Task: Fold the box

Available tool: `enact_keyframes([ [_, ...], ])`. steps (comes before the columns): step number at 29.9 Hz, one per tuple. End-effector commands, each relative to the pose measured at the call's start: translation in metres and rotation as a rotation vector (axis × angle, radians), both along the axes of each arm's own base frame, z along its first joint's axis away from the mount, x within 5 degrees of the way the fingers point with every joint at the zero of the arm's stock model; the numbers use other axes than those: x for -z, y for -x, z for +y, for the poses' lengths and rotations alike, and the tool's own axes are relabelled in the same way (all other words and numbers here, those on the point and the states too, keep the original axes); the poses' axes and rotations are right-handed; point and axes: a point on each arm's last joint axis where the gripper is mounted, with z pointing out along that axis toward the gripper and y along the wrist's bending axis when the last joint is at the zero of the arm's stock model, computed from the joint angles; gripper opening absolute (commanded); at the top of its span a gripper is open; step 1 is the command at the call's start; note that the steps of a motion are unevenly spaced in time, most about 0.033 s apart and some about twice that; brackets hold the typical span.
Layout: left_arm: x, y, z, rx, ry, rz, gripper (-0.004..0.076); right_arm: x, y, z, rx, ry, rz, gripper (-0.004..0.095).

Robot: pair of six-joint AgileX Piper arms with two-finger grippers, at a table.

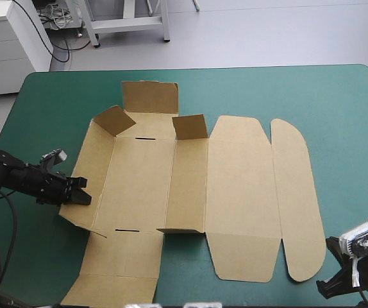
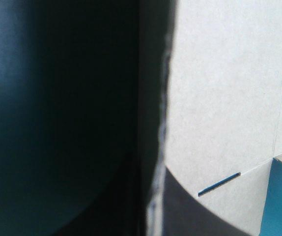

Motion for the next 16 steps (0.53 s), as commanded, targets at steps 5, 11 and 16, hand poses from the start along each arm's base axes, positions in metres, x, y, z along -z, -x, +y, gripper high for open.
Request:
enact_keyframes([
  [5,-0.024,0.001,-0.01,0.049,0.007,0.0,-0.0008,-0.011,-0.004,0.001,0.001,-0.015,-0.072,-0.002],
  [11,-0.045,-0.014,-0.034,0.232,-0.249,-0.024,-0.0008,-0.011,-0.004,0.001,0.001,-0.014,-0.071,-0.0021],
  [16,-0.086,-0.034,-0.066,0.405,-0.451,-0.192,-0.0008,-0.011,-0.003,0.001,-0.002,-0.019,-0.068,-0.0021],
])
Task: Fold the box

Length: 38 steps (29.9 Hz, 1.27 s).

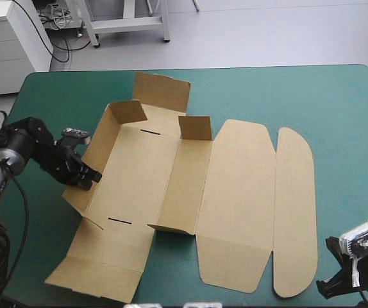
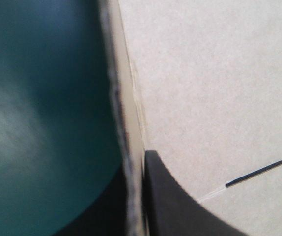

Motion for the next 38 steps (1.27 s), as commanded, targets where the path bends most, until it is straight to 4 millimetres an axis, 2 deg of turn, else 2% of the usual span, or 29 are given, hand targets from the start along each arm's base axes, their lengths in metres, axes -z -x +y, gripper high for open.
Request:
enact_keyframes([
  [1,-0.049,-0.003,-0.023,0.147,-0.121,-0.122,-0.0008,-0.011,-0.003,0.001,-0.002,-0.019,-0.068,-0.0021],
  [5,-0.08,-0.01,-0.048,0.292,-0.299,-0.262,-0.0008,-0.011,-0.003,0.002,0.0,-0.028,-0.064,-0.0021],
  [11,-0.105,-0.01,-0.083,0.511,-0.545,-0.442,-0.0008,-0.011,-0.004,0.001,-0.014,0.0,-0.076,-0.0021],
  [18,-0.11,-0.011,-0.136,0.793,-0.585,-0.686,-0.0008,-0.011,-0.003,0.001,-0.014,-0.003,-0.075,-0.0021],
  [23,-0.107,-0.018,-0.167,0.875,-0.586,-0.854,-0.0008,-0.011,-0.003,0.003,-0.009,-0.042,-0.057,-0.0021],
  [27,-0.106,-0.021,-0.187,0.97,-0.674,-0.959,-0.0008,-0.011,-0.003,0.003,-0.011,-0.045,-0.055,-0.0021],
  [33,-0.113,-0.014,-0.21,1.067,-0.774,-1.084,-0.0008,-0.011,-0.003,0.003,0.009,-0.072,-0.044,-0.0021],
  [38,-0.112,0.001,-0.224,1.052,-0.773,-1.071,-0.0008,-0.011,-0.003,0.003,0.011,-0.075,-0.043,-0.0021],
])
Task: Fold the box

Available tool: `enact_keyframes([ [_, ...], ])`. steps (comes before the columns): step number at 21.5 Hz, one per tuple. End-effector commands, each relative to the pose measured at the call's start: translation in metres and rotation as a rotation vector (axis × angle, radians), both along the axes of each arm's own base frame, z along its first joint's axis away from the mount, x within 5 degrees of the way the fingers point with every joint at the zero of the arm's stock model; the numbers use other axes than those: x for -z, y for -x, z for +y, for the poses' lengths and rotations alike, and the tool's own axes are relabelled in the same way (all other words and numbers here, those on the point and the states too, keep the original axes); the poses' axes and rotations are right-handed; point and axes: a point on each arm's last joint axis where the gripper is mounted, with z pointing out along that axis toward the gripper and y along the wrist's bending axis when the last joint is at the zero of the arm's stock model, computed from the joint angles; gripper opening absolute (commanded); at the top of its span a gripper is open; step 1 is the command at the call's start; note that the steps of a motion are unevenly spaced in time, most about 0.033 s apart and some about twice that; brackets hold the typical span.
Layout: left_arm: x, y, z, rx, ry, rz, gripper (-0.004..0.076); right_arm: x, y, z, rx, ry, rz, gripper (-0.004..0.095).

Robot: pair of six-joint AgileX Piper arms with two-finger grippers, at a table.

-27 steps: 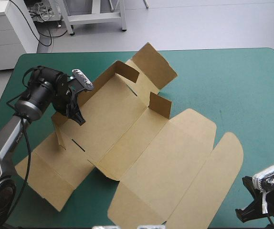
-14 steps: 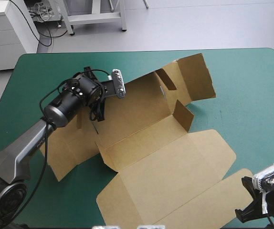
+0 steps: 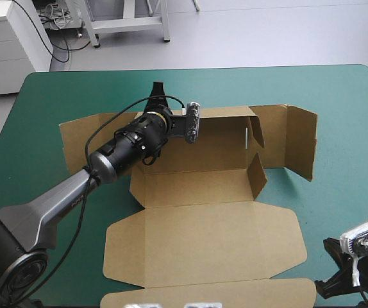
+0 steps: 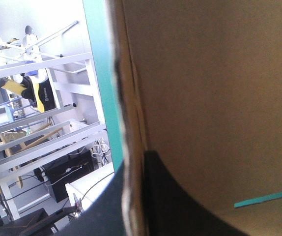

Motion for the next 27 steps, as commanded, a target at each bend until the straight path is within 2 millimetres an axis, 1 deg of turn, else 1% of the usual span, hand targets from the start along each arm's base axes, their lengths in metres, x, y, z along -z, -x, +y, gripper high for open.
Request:
enact_keyframes([
  [1,-0.03,0.018,-0.007,-0.011,0.093,-0.074,-0.0008,-0.011,-0.003,0.002,0.006,-0.035,-0.061,-0.0021],
  [2,-0.029,0.021,-0.01,-0.027,0.116,-0.064,-0.0008,-0.011,-0.003,0.002,0.006,-0.035,-0.061,-0.0021],
  [3,-0.028,0.028,-0.015,-0.011,0.096,-0.071,-0.0008,-0.011,-0.003,0.002,0.006,-0.035,-0.061,-0.002],
  [5,-0.029,0.036,-0.02,0.015,0.092,-0.107,-0.0008,-0.011,-0.003,0.002,0.006,-0.035,-0.061,-0.002],
  [8,-0.029,0.049,-0.024,0.051,0.082,-0.169,-0.0008,-0.011,-0.003,0.002,0.009,-0.039,-0.06,-0.002],
  [12,-0.021,0.066,-0.016,0.042,0.094,-0.176,-0.0008,-0.011,-0.004,0.001,0.013,-0.033,-0.063,-0.002],
  [14,-0.023,0.078,-0.014,0.049,0.119,-0.22,-0.0008,-0.011,-0.004,0.001,0.013,-0.033,-0.063,-0.002],
  [15,-0.024,0.088,-0.014,0.054,0.15,-0.244,-0.0008,-0.011,-0.004,0.001,0.015,-0.035,-0.062,-0.002],
  [18,-0.018,0.105,-0.016,0.11,0.122,-0.272,-0.0008,-0.011,-0.004,0.001,0.037,-0.066,-0.049,-0.002],
  [22,-0.003,0.112,-0.017,0.104,0.11,-0.296,-0.0008,-0.011,-0.004,0.0,0.048,-0.064,-0.051,-0.0009],
  [23,-0.001,0.114,-0.018,0.097,0.122,-0.295,-0.0008,-0.011,-0.004,0.0,0.05,-0.061,-0.05,0.0022],
  [25,0.002,0.115,-0.017,0.077,0.154,-0.288,-0.0008,-0.011,-0.004,0.0,0.05,-0.06,-0.047,0.0146],
  [27,0.002,0.115,-0.017,0.067,0.173,-0.288,-0.0008,-0.01,-0.004,0.0,0.051,-0.058,-0.043,0.0313],
])
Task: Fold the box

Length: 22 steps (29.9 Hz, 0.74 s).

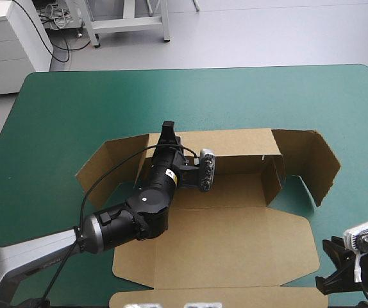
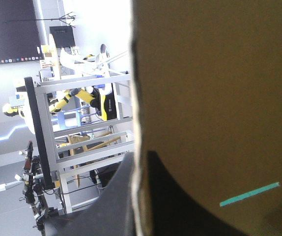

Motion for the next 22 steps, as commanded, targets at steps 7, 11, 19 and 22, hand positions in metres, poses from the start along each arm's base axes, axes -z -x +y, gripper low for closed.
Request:
enact_keyframes([
  [7,-0.023,0.005,0.003,-0.001,0.12,-0.063,-0.0008,-0.01,-0.004,0.0,0.021,-0.023,-0.046,0.0884],
  [11,-0.023,0.005,0.003,-0.001,0.12,-0.063,-0.0008,-0.011,-0.005,0.0,0.036,-0.036,-0.062,0.0882],
  [19,-0.023,0.005,0.002,0.004,0.118,-0.066,-0.0008,-0.023,-0.035,-0.007,0.26,0.07,-0.018,0.0881],
  [22,-0.025,0.004,0.002,0.01,0.109,-0.082,-0.0008,-0.042,-0.054,-0.003,0.304,0.113,-0.027,0.0881],
])
